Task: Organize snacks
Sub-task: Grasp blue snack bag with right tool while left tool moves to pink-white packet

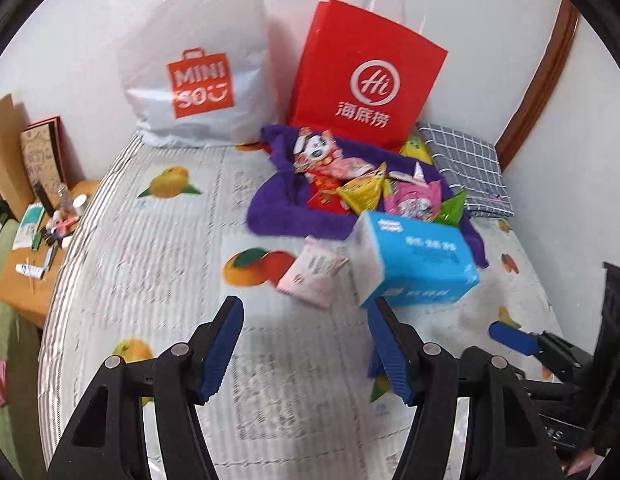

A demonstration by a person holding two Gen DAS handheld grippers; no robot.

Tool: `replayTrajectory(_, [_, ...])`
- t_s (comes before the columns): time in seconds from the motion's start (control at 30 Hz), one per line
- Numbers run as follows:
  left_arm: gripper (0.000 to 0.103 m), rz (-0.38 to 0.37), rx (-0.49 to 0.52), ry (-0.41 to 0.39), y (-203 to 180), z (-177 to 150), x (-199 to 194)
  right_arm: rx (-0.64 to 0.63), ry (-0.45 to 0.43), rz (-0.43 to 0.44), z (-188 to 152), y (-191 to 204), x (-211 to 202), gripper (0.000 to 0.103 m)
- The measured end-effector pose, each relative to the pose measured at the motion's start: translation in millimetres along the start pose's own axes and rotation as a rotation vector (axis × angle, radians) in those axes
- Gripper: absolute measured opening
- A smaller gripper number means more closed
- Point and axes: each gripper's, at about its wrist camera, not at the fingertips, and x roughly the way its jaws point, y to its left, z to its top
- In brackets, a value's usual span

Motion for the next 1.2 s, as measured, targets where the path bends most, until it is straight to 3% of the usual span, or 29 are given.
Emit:
replayTrajectory(0.33, [0.062, 0.017, -0.046, 0.038, 45, -20, 14, 0.113, 0.150, 0.081, -16, -1, 64, 0.066])
replayTrajectory(0.37, [0.062, 0.014, -0.048, 0.042, 48, -21, 16, 0.109, 0.117, 0.072, -17, 1, 62, 0.067])
replayTrajectory(0.53, [0.062, 0.002, -0.055, 0.053, 56, -22, 24, 0.125, 0.107, 0.091, -15, 8, 68, 0.080])
replayTrajectory(0.77, [0.062, -0.019, -0.064, 0.062, 63, -26, 27, 0.149, 0.076, 0.023, -6, 18, 79, 0.083])
replayTrajectory(0.9, [0.062, -0.009, -0.074, 0.073, 68, -29, 30, 0.095, 0.070, -0.070, -3, 33, 85, 0.083])
replayTrajectory(1.07, [0.062, -0.009, -0.075, 0.085, 66, -31, 33, -0.001, 0.036, -0.190, -11, 45, 86, 0.068])
replayTrajectory(1.2, [0.062, -0.011, -0.058, 0.089, 57, -30, 37, -0.006, 0.030, -0.147, -13, 29, 75, 0.048])
